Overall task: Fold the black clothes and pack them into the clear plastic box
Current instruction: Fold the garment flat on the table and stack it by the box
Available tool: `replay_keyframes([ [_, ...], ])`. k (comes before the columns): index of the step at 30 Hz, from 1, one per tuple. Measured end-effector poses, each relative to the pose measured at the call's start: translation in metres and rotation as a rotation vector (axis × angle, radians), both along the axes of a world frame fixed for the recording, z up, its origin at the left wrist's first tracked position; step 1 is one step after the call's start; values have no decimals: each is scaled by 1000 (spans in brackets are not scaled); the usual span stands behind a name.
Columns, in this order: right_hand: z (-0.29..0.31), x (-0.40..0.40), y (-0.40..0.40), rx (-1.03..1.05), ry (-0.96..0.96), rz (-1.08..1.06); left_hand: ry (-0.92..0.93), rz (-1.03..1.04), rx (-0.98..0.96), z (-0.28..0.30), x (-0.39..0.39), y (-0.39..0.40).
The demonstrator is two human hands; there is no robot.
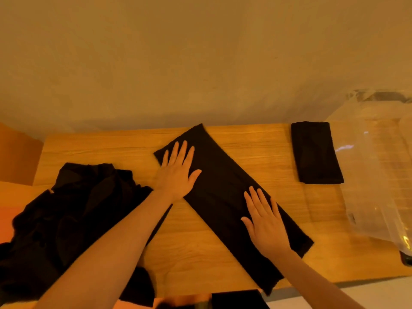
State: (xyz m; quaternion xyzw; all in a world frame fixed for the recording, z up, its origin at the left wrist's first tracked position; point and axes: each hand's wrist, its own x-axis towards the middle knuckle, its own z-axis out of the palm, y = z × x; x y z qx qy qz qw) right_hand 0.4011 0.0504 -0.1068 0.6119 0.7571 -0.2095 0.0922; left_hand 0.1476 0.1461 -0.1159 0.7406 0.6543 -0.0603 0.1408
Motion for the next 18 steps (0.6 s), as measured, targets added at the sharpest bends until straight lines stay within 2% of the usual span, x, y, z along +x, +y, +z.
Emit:
replay_keyframes([
  [2, 5, -16, -14, -37, 47, -114, -14, -134, -16, 2, 3, 23],
  [4, 13, -30, -13, -44, 139, -177, -33, -181, 25, 6, 5, 36],
  [5, 22, -36, -2, -27, 186, -196, -58, -136, 75, 9, 5, 36],
  [7, 36, -45, 37, 81, 225, -171, -157, 99, 161, 11, 6, 27],
  [10, 36, -57, 116, 75, 173, -53, -284, 413, 92, 6, 3, 19],
  [12, 30, -67, 165, 37, 241, -85, -319, 503, 78, 3, -5, 28],
  [15, 24, -75, 220, -85, 421, -258, -410, 579, 189, 8, -18, 47],
  [18, 22, -81, 248, -201, 476, -225, -476, 638, 196, 12, -24, 60],
])
